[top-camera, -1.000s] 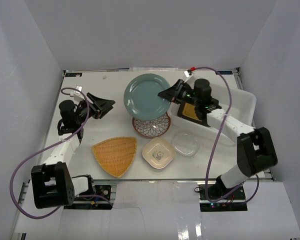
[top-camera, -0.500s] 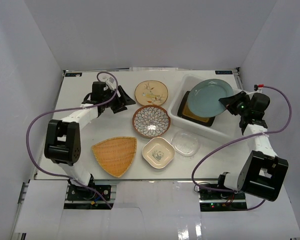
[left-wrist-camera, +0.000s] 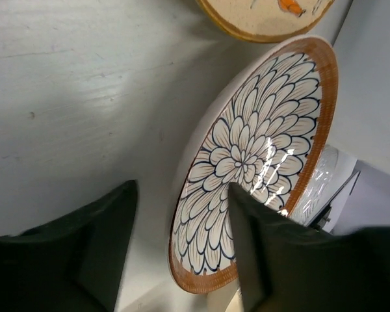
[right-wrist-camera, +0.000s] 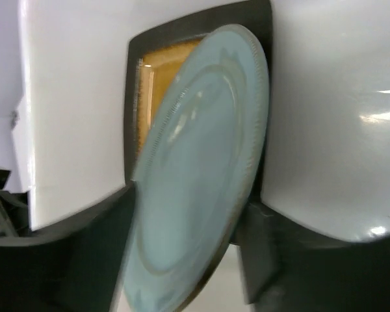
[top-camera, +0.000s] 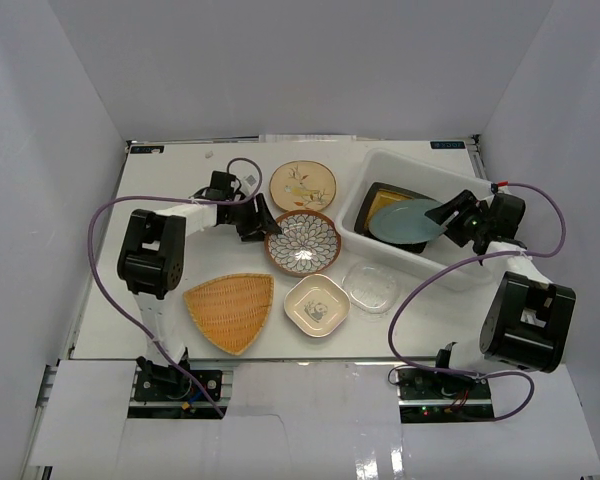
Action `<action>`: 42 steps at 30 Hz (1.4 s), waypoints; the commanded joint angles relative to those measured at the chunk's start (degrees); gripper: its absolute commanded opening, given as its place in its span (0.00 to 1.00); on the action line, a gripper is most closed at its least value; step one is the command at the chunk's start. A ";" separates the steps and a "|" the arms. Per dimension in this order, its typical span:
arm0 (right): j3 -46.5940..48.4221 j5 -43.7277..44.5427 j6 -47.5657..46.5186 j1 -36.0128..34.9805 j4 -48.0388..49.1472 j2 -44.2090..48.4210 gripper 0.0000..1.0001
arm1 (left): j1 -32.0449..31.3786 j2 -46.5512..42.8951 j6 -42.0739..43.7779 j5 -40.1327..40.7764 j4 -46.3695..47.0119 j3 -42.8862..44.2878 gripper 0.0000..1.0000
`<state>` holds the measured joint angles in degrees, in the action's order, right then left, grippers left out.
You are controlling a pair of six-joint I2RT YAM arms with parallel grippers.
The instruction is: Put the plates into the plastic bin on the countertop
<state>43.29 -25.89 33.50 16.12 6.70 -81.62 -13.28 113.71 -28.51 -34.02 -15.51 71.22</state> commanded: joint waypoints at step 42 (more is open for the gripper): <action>17.01 -7.77 -6.78 -33.87 -2.22 5.51 0.90 | -2.89 -34.61 -11.91 -2.90 10.23 -3.28 0.00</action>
<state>57.76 -31.86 24.77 -17.15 0.10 -75.85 -14.98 80.71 -37.56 -30.92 -11.68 64.66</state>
